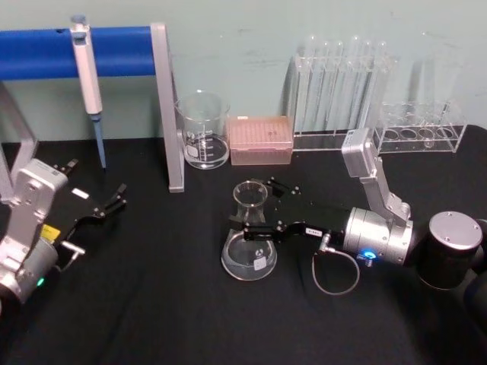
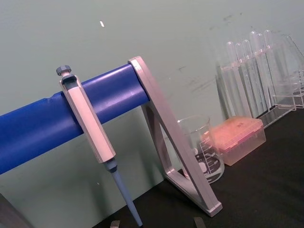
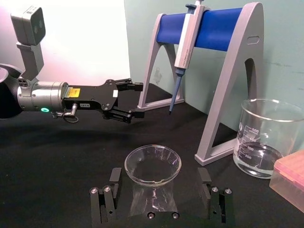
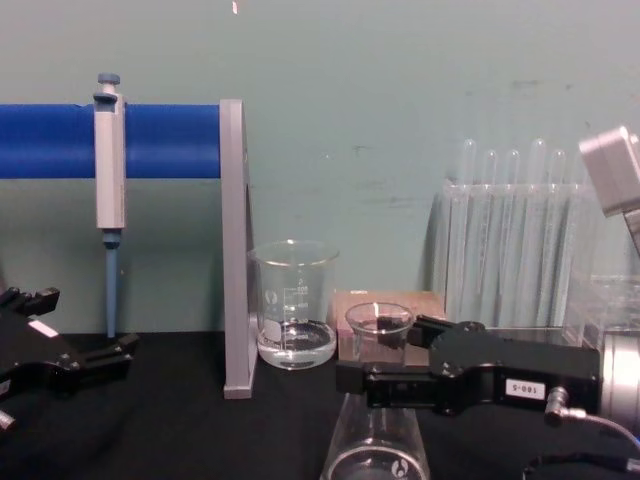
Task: Grasp the erlenmeyer flask with one hand, shake it three times, then place it back.
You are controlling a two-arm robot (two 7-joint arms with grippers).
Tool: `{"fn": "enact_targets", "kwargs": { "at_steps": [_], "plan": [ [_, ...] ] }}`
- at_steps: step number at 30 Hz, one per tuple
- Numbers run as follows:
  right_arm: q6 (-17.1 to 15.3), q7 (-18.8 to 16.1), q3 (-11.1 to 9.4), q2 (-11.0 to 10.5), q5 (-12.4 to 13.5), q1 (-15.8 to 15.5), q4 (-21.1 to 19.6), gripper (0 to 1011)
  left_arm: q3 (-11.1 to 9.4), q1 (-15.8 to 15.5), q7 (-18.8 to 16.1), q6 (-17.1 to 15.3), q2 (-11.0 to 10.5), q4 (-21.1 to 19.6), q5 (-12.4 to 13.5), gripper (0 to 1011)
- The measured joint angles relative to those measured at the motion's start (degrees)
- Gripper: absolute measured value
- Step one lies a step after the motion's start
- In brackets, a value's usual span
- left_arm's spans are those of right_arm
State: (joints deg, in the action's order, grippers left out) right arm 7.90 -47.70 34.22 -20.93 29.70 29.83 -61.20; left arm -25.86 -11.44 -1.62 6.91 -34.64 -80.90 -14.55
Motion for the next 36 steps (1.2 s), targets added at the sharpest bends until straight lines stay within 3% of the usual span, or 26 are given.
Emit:
{"fn": "enact_targets", "kwargs": {
  "at_steps": [36],
  "plan": [
    [-0.3, 0.3, 0.1, -0.2, -0.4, -0.1, -0.3, 1000, 0.0, 0.0, 0.0, 0.0, 0.0, 0.0, 0.0, 1001]
  ]
}}
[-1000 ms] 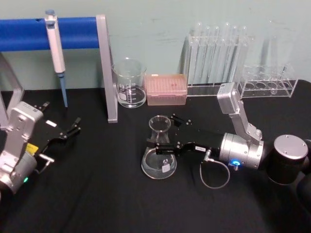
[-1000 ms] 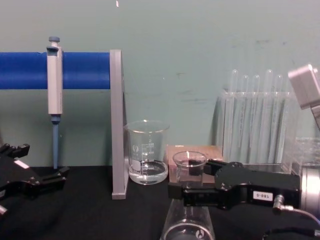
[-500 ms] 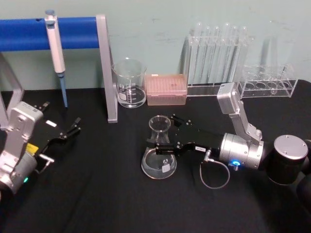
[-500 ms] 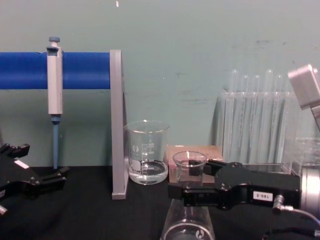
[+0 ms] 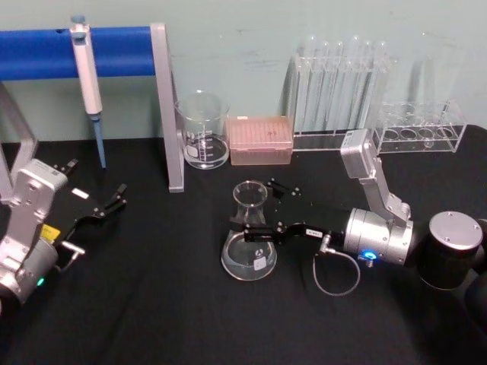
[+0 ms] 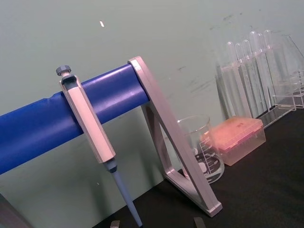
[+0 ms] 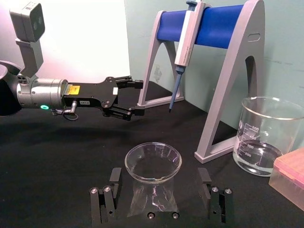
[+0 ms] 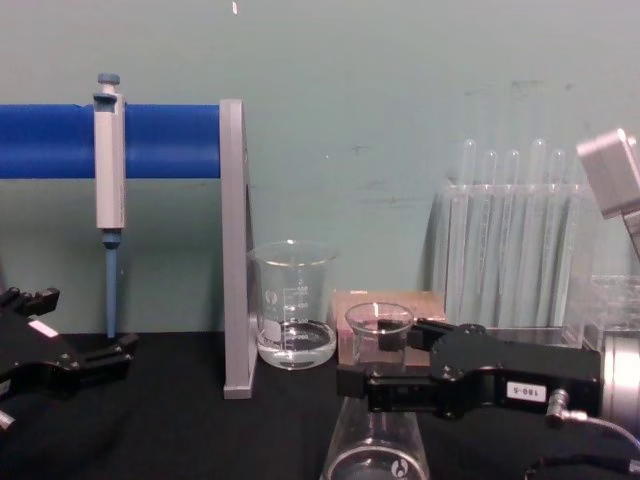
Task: Grasp the erlenmeyer flask with one hand, shake it three times, then place it back.
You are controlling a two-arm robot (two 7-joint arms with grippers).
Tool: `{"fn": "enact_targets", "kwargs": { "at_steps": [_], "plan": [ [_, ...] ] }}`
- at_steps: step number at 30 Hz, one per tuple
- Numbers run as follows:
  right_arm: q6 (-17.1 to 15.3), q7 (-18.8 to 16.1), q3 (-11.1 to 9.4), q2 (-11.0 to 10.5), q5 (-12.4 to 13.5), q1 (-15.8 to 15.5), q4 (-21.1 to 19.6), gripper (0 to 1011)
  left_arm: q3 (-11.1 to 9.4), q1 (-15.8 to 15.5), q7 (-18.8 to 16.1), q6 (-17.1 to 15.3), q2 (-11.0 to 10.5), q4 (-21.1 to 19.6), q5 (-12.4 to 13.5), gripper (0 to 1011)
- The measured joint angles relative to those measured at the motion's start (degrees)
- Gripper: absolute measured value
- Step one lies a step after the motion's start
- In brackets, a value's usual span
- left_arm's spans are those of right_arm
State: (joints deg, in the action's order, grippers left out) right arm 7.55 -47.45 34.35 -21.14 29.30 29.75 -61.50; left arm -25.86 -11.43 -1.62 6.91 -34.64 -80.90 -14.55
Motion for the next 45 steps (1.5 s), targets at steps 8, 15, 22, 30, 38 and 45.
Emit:
{"fn": "enact_targets", "kwargs": {
  "at_steps": [8, 15, 22, 30, 38, 45],
  "plan": [
    [0.0, 0.0, 0.0, 0.0, 0.0, 0.0, 0.0, 951, 0.0, 0.0, 0.0, 0.0, 0.0, 0.0, 0.0, 1001],
    [0.0, 0.0, 0.0, 0.0, 0.0, 0.0, 0.0, 799, 0.0, 0.0, 0.0, 0.0, 0.0, 0.0, 0.0, 1001],
    [0.0, 0.0, 0.0, 0.0, 0.0, 0.0, 0.0, 594, 0.0, 0.0, 0.0, 0.0, 0.0, 0.0, 0.0, 1001],
    [0.0, 0.0, 0.0, 0.0, 0.0, 0.0, 0.0, 457, 0.0, 0.0, 0.0, 0.0, 0.0, 0.0, 0.0, 1001],
    [0.0, 0.0, 0.0, 0.0, 0.0, 0.0, 0.0, 457, 0.0, 0.0, 0.0, 0.0, 0.0, 0.0, 0.0, 1001],
    [0.0, 0.0, 0.0, 0.0, 0.0, 0.0, 0.0, 457, 0.0, 0.0, 0.0, 0.0, 0.0, 0.0, 0.0, 1001]
  ]
}}
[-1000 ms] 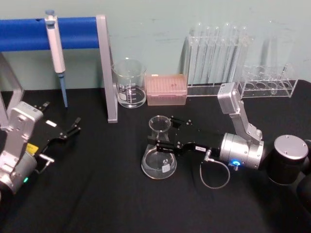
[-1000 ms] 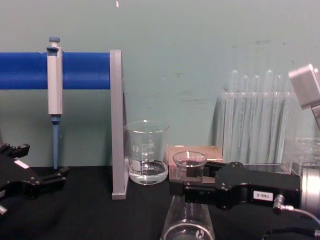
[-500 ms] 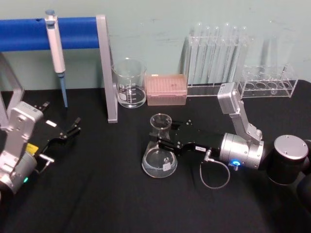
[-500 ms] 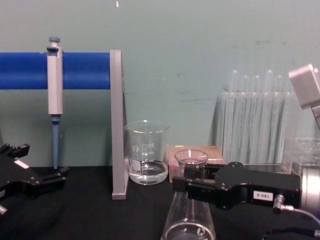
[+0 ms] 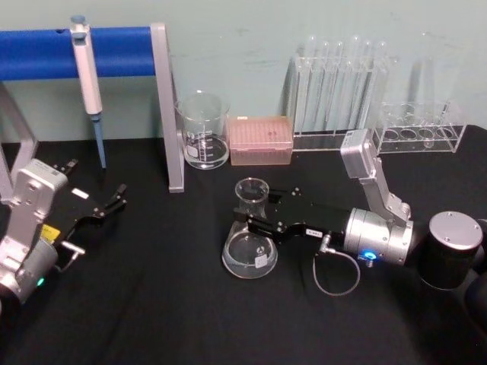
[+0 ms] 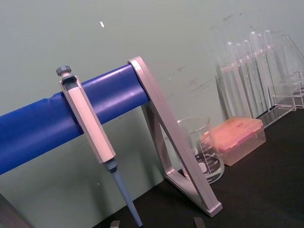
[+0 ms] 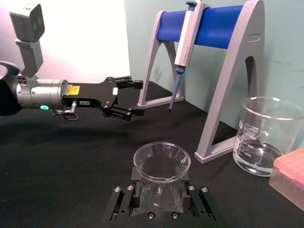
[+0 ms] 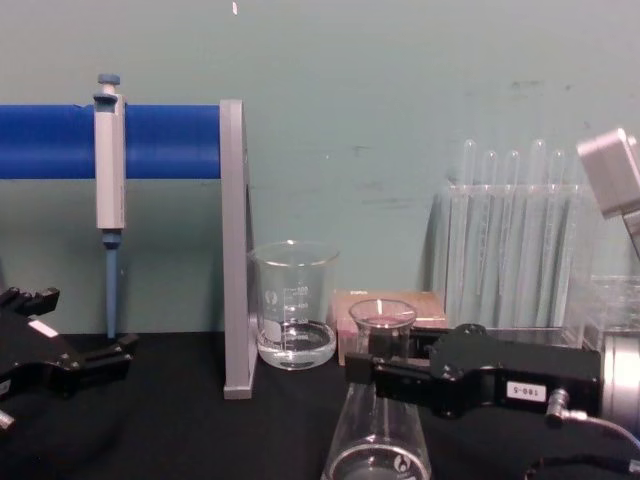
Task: Grasp the erlenmeyer flask with one hand, shake it three times, then place it back.
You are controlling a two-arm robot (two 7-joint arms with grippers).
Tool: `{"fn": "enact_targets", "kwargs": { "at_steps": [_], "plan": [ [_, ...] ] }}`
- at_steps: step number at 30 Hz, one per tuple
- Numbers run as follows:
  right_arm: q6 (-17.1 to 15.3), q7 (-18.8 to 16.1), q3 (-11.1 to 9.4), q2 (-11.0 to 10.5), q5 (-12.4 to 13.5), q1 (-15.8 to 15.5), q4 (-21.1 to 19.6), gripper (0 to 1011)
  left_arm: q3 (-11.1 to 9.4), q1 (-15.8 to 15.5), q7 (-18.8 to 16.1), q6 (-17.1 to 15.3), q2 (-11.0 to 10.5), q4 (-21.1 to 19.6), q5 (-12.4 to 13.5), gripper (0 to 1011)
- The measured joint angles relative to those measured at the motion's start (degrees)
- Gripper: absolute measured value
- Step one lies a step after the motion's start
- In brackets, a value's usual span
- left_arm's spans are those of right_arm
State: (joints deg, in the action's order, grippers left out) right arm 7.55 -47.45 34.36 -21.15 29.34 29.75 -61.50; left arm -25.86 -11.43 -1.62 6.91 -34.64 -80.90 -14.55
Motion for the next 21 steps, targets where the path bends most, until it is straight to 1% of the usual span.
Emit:
{"fn": "enact_targets", "kwargs": {
  "at_steps": [5, 11, 15, 21],
  "plan": [
    [-1.4, 1.1, -0.7, 0.1, 0.9, -0.5, -0.6, 457, 0.0, 0.0, 0.0, 0.0, 0.0, 0.0, 0.0, 1001],
    [-2.7, 3.5, -2.1, 0.2, 2.3, -1.8, -2.9, 457, 0.0, 0.0, 0.0, 0.0, 0.0, 0.0, 0.0, 1001],
    [-3.2, 7.5, -3.6, -0.2, 2.5, -3.4, -6.7, 457, 0.0, 0.0, 0.0, 0.0, 0.0, 0.0, 0.0, 1001],
    [-4.0, 13.6, -5.7, -0.7, 1.7, -5.4, -12.5, 457, 0.0, 0.0, 0.0, 0.0, 0.0, 0.0, 0.0, 1001]
  ]
}}
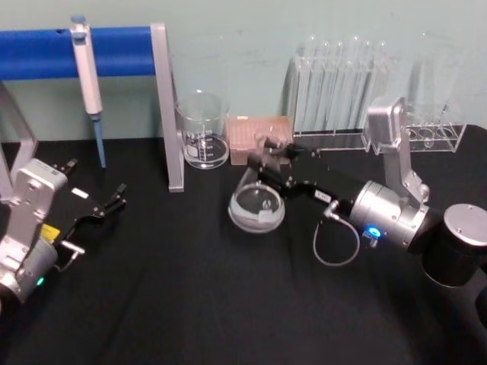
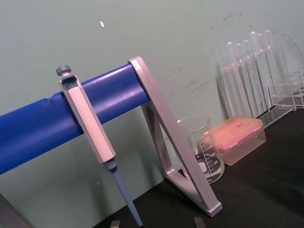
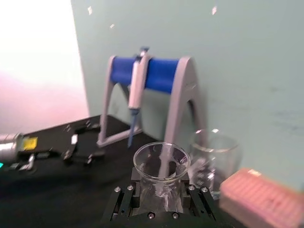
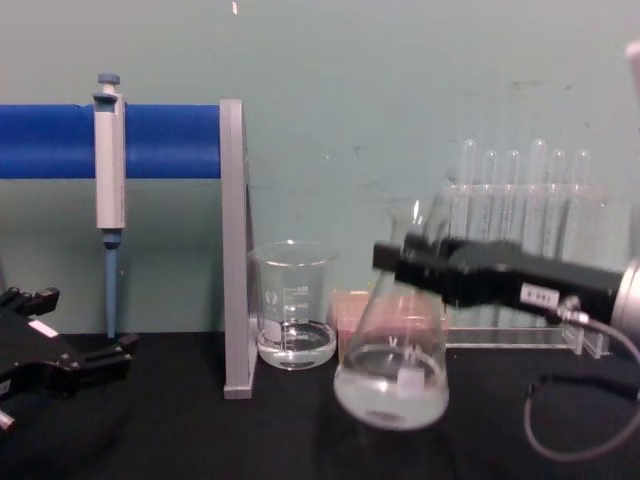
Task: Grasp the erlenmeyer flask with one hand, shake it three times, then place it back.
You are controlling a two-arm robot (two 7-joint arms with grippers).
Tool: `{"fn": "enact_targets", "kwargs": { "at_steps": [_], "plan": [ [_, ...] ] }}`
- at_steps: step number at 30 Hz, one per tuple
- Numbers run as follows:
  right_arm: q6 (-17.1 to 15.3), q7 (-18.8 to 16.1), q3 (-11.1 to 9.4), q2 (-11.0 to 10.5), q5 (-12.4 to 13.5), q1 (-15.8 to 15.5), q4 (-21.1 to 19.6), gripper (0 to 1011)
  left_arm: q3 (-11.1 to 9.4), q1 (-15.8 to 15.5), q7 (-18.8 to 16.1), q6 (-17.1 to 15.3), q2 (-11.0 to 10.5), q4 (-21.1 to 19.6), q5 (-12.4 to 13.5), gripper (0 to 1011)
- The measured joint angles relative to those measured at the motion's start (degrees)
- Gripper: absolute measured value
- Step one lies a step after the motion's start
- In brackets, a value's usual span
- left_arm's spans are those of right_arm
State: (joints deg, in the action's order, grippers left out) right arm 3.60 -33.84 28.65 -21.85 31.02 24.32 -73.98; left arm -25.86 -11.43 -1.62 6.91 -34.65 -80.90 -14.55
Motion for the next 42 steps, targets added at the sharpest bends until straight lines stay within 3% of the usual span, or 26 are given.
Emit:
{"fn": "enact_targets", "kwargs": {
  "at_steps": [10, 20, 32, 42],
  "plan": [
    [-1.5, 10.8, -4.1, 0.3, -3.3, -4.5, -9.7, 457, 0.0, 0.0, 0.0, 0.0, 0.0, 0.0, 0.0, 1001],
    [-3.2, 17.3, -7.5, 1.1, -5.7, -7.7, -14.0, 457, 0.0, 0.0, 0.0, 0.0, 0.0, 0.0, 0.0, 1001],
    [-4.4, 19.6, -10.0, 1.7, -7.8, -9.8, -15.6, 457, 0.0, 0.0, 0.0, 0.0, 0.0, 0.0, 0.0, 1001],
    [-4.9, 17.6, -10.5, 2.4, -8.9, -9.6, -15.1, 457, 0.0, 0.0, 0.0, 0.0, 0.0, 0.0, 0.0, 1001]
  ]
}}
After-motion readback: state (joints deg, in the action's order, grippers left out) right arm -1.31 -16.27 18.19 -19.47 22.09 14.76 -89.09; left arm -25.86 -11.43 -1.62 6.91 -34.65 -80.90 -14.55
